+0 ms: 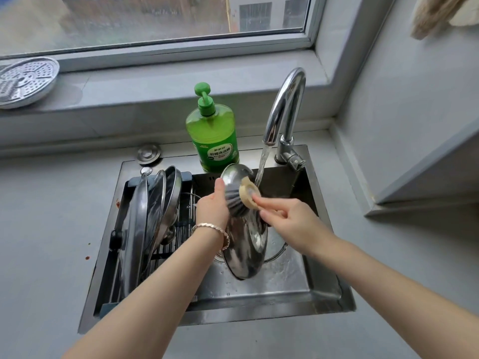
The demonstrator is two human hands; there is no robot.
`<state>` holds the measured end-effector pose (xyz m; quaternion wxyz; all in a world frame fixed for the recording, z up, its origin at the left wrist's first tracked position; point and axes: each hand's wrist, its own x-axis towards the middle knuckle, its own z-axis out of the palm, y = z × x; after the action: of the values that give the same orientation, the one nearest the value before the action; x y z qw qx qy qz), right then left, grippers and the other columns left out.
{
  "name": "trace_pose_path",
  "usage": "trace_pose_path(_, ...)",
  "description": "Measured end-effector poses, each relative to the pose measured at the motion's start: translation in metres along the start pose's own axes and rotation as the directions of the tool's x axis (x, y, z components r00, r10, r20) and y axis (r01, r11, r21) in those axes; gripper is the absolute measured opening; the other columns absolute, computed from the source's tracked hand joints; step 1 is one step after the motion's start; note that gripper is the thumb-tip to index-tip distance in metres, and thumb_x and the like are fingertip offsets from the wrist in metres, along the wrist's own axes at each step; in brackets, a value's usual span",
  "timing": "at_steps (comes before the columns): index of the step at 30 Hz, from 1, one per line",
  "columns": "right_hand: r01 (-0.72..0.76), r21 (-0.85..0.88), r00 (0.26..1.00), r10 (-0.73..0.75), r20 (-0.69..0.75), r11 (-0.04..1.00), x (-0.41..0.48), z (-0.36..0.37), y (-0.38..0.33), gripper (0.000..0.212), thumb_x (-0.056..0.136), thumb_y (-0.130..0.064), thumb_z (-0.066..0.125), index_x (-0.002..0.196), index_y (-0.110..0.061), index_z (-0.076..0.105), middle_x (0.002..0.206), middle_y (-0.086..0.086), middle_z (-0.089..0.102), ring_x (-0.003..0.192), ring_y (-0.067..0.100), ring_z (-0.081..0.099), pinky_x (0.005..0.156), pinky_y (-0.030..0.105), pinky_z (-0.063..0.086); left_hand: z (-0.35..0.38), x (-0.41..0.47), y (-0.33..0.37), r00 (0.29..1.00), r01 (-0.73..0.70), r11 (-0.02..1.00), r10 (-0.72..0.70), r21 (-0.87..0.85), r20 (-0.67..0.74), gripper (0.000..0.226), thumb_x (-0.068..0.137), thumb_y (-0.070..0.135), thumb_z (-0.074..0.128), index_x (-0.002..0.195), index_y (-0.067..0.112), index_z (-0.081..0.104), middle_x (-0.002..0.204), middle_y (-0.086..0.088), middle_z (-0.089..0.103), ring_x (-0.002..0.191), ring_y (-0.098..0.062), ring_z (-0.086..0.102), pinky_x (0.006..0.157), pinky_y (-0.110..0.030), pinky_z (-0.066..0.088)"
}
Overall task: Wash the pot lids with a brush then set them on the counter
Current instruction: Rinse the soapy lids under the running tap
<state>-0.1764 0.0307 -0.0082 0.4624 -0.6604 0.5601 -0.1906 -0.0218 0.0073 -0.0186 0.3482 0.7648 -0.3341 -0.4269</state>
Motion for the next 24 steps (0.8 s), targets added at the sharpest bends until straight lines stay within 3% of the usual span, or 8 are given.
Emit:
trace_pose_path(2, 0.007, -0.047, 0.997, -0.01, -0.073, 0.999, 0.014, -0.01, -0.008, 0.035, 0.093, -0.024, 0.052, 0.124, -0.039, 0.055, 0.056, -0.024, 0.056, 0.053, -0.001, 0.05, 0.059, 0.018, 0.041, 0.004, 0.0, 0.002, 0.997, -0.065, 0.998, 0.064, 0.02, 0.046, 0.053, 0.098, 0.038, 0.038, 0.052, 0.013, 0.038, 0.05, -0.001, 0.035, 0.038, -0.009, 0.031, 0.031, -0.016, 0.022)
trace_pose_path(5, -0.095, -0.084, 0.987, 0.083, -0.135, 0.992, 0.044, -0.03, -0.008, 0.035, 0.092, -0.024, 0.05, 0.125, -0.033, 0.058, 0.1, -0.003, 0.07, 0.093, 0.019, 0.063, 0.087, 0.033, 0.049, 0.006, -0.006, 0.004, 0.986, -0.144, 0.989, 0.14, 0.03, 0.091, 0.055, 0.096, 0.041, 0.04, 0.049, 0.016, 0.027, 0.048, 0.001, 0.024, 0.042, -0.012, 0.023, 0.041, -0.024, 0.018)
trace_pose_path(6, -0.131, -0.082, 0.984, 0.12, -0.133, 0.988, 0.051, -0.036, -0.004, 0.034, 0.093, -0.022, 0.05, 0.125, -0.03, 0.059, 0.101, 0.0, 0.069, 0.093, 0.019, 0.062, 0.086, 0.03, 0.048, 0.006, -0.007, 0.004, 0.978, -0.181, 0.983, 0.176, 0.032, 0.114, 0.055, 0.096, 0.041, 0.04, 0.049, 0.016, 0.026, 0.047, 0.001, 0.023, 0.04, -0.011, 0.022, 0.04, -0.023, 0.018)
trace_pose_path(9, -0.307, 0.052, 0.946, 0.31, -0.092, 0.95, 0.058, -0.055, 0.013, 0.034, 0.095, -0.017, 0.048, 0.127, -0.023, 0.057, 0.061, 0.001, 0.047, 0.051, 0.013, 0.04, 0.042, 0.014, 0.032, 0.004, -0.01, 0.005, 0.943, -0.288, 0.958, 0.281, 0.011, 0.175, 0.057, 0.096, 0.036, 0.043, 0.045, 0.015, 0.027, 0.042, 0.003, 0.023, 0.031, -0.005, 0.02, 0.035, -0.015, 0.019)
trace_pose_path(11, -0.357, 0.092, 0.926, 0.365, -0.092, 0.93, 0.059, -0.056, 0.02, 0.034, 0.096, -0.019, 0.047, 0.128, -0.024, 0.056, 0.056, -0.001, 0.038, 0.045, 0.012, 0.03, 0.034, 0.014, 0.022, 0.002, -0.01, 0.004, 0.941, -0.293, 0.956, 0.288, 0.002, 0.178, 0.057, 0.096, 0.036, 0.043, 0.045, 0.014, 0.027, 0.042, 0.002, 0.023, 0.03, -0.005, 0.02, 0.035, -0.014, 0.019)
trace_pose_path(16, -0.108, 0.109, 0.987, 0.12, -0.108, 0.988, 0.048, -0.031, 0.011, 0.035, 0.093, -0.016, 0.052, 0.127, -0.022, 0.058, 0.066, -0.028, 0.054, 0.046, -0.009, 0.041, 0.053, 0.013, 0.028, 0.002, -0.001, 0.002, 0.962, -0.254, 0.966, 0.257, -0.045, 0.094, 0.058, 0.097, 0.035, 0.043, 0.045, 0.016, 0.024, 0.04, 0.006, 0.02, 0.031, -0.005, 0.017, 0.036, -0.018, 0.015)
trace_pose_path(20, -0.266, 0.155, 0.937, 0.292, -0.189, 0.952, 0.053, -0.035, 0.017, 0.034, 0.095, -0.019, 0.049, 0.129, -0.022, 0.055, 0.053, -0.02, 0.044, 0.052, -0.002, 0.035, 0.052, 0.016, 0.023, 0.003, -0.005, 0.005, 0.952, -0.272, 0.962, 0.274, -0.034, 0.138, 0.058, 0.096, 0.035, 0.043, 0.044, 0.016, 0.026, 0.039, 0.007, 0.022, 0.03, -0.004, 0.019, 0.035, -0.015, 0.019)
trace_pose_path(24, -0.047, 0.072, 0.99, 0.056, -0.132, 0.996, 0.02, 0.003, 0.001, 0.037, 0.093, -0.021, 0.052, 0.127, -0.034, 0.053, 0.07, -0.017, 0.063, 0.058, -0.001, 0.051, 0.059, 0.02, 0.04, 0.002, 0.001, 0.007, 0.997, -0.06, 0.992, 0.054, -0.112, -0.051, 0.053, 0.097, 0.04, 0.039, 0.051, 0.016, 0.029, 0.047, 0.003, 0.026, 0.038, -0.009, 0.024, 0.041, -0.023, 0.019)
